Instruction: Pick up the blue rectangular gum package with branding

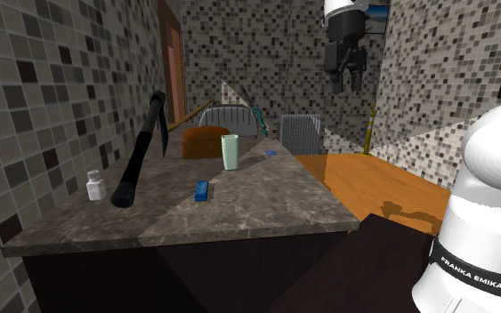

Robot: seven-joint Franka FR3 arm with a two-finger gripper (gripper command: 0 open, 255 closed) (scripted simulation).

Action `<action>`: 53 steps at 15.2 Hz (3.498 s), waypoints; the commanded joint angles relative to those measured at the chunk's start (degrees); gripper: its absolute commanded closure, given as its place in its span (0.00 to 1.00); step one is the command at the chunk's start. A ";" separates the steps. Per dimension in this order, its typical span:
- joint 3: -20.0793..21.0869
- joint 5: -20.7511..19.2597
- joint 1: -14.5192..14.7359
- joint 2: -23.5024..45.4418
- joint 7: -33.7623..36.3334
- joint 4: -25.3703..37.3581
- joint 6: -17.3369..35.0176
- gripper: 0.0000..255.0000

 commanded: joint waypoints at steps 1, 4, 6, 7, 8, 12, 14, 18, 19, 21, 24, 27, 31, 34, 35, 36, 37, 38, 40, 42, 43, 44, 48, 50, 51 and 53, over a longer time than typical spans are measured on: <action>0.00 0.00 0.00 0.00 0.00 0.00 0.00 0.00; 2.27 2.23 0.29 3.19 4.85 -1.67 5.32 0.00; 3.74 3.55 0.48 5.78 7.97 -2.33 8.93 0.00; 4.46 4.16 0.58 7.20 9.50 -2.53 10.74 0.00; 5.17 4.73 0.65 8.71 11.01 -2.63 12.55 0.00; 7.86 6.54 0.91 15.48 16.92 -2.12 19.67 0.00; 9.12 7.13 0.95 19.24 19.83 -1.31 23.08 0.00; 11.34 7.57 0.94 27.31 25.63 1.39 29.38 0.00; 11.81 7.51 0.93 29.41 27.10 2.29 30.82 0.00; 12.65 7.20 0.93 33.69 30.05 4.32 33.51 0.00; 13.56 6.26 1.02 40.24 34.51 7.99 37.03 0.00; 13.99 4.90 1.34 46.85 38.94 12.37 39.87 0.00; 13.73 2.87 2.26 55.69 44.55 19.30 42.54 0.00; 13.04 1.54 3.24 62.29 48.34 25.32 43.71 0.00; 12.74 1.17 3.60 64.50 49.50 27.49 43.95 0.00; 12.43 0.83 3.95 66.71 50.62 29.76 44.11 0.00; 12.10 0.54 4.31 68.93 51.69 32.11 44.18 0.00; 11.75 0.29 4.67 71.16 52.71 34.56 44.18 0.00; 11.03 -0.07 5.37 75.68 54.61 39.77 43.94 0.00; 10.41 -0.24 5.94 79.63 56.09 44.59 43.45 0.00; 10.36 -0.30 5.98 80.10 56.11 44.53 43.98 0.00; 10.31 -0.35 6.01 80.57 56.14 44.48 44.50 0.00; 10.12 -0.58 6.14 82.55 56.26 44.43 46.53 0.00; 10.04 -0.68 6.20 83.35 56.30 44.45 47.31 0.00; 10.04 -0.68 6.20 83.36 56.30 44.46 47.30 0.00; 10.04 -0.68 6.23 83.39 56.34 44.48 47.32 1.00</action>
